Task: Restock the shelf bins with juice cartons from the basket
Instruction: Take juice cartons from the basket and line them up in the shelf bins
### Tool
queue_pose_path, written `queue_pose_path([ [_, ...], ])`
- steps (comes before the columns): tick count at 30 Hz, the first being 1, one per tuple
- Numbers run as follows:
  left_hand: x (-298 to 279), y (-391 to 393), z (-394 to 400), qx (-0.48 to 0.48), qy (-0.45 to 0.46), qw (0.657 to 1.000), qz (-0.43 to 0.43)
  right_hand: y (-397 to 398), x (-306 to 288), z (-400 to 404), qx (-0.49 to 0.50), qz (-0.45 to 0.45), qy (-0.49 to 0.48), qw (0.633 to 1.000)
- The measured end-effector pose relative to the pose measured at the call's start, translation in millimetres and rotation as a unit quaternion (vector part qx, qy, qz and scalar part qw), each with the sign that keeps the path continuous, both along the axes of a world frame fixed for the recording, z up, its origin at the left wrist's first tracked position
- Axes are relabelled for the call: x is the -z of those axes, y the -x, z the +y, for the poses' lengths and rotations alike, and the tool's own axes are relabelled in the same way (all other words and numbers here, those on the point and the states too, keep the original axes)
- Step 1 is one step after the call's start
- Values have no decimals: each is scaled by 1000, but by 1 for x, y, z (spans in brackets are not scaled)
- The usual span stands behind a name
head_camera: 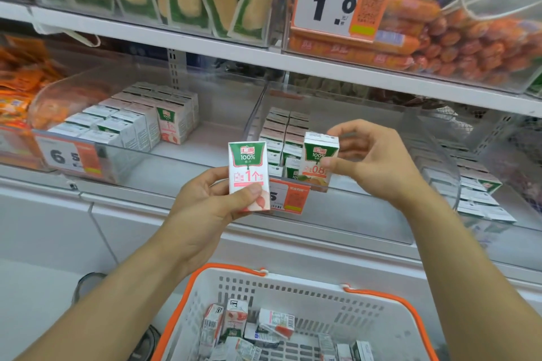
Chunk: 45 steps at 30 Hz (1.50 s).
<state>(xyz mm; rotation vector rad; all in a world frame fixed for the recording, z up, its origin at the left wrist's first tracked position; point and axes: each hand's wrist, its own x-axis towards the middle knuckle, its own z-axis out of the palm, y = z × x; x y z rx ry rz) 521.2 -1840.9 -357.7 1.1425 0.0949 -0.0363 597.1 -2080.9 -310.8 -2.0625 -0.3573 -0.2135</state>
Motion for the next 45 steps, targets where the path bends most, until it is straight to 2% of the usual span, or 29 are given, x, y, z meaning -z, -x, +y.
queue_pose_path([
  [6, 3, -1, -3, -5, -3, 1000, 15, -4, -6, -10, -1, 8, 4, 1000],
  [16, 5, -3, -5, 3, -6, 1000, 16, -8, 22, 16, -5, 127, -11, 992],
  [21, 5, -4, -6, 9, -10, 1000, 14, -11, 24, 17, 3, 153, 45, 987],
  [24, 6, -5, -5, 8, -16, 1000, 13, -14, 22, 15, 54, 113, 82, 989],
  [26, 7, -5, -3, 7, -25, 1000, 9, -13, 18, 17, 83, 121, 78, 986],
  [30, 8, -4, 4, -5, -57, 998, 2, -15, 14, 26, 69, 199, 112, 971],
  [34, 12, -5, 11, -19, -82, 996, 5, -15, 13, 34, 69, 196, 107, 972],
  [39, 12, -5, 12, -26, -96, 995, 1, -15, 12, 37, 54, 198, 203, 957],
  [40, 12, -4, 12, -25, -96, 995, -1, -14, 10, 38, 67, 177, 245, 951],
  [42, 11, -4, 16, -22, -101, 995, -6, -9, 3, 44, 108, 67, 282, 951],
  [44, 9, -2, 23, -2, -119, 993, -17, 6, -7, 58, 78, -32, 190, 978],
  [45, 8, 0, 29, 23, -134, 990, -26, 14, -11, 65, 21, -39, 143, 989],
])
